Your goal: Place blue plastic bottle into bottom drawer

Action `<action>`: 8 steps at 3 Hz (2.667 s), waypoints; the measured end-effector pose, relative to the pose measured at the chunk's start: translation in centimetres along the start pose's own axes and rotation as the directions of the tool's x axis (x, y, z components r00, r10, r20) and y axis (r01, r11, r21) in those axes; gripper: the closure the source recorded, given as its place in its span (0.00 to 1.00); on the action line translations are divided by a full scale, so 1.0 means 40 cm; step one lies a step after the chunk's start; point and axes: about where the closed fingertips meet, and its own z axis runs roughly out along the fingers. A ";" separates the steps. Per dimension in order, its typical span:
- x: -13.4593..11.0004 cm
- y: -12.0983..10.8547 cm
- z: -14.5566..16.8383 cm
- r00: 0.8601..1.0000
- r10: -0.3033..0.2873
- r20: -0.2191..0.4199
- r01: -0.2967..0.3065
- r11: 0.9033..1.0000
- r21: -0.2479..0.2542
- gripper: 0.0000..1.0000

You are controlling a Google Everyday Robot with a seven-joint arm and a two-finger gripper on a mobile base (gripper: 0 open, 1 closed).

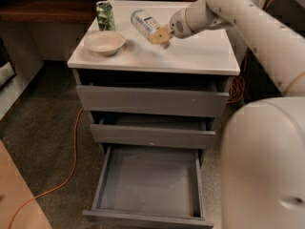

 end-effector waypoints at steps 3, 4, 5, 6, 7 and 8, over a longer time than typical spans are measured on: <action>0.190 0.279 -0.143 0.996 -0.072 0.055 0.082 0.975 -0.207 1.00; 0.231 0.332 -0.147 0.990 -0.130 0.054 0.140 0.946 -0.294 1.00; 0.294 0.382 -0.116 0.977 -0.212 0.006 0.198 0.902 -0.385 1.00; 0.400 0.429 -0.046 0.944 -0.323 -0.067 0.256 0.845 -0.469 1.00; 0.468 0.445 0.000 0.917 -0.387 -0.098 0.291 0.817 -0.498 1.00; 0.537 0.462 0.039 0.894 -0.428 -0.136 0.307 0.804 -0.510 1.00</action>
Offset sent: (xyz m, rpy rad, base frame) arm -0.1801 -0.0048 -0.0353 0.0735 -0.0045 0.2129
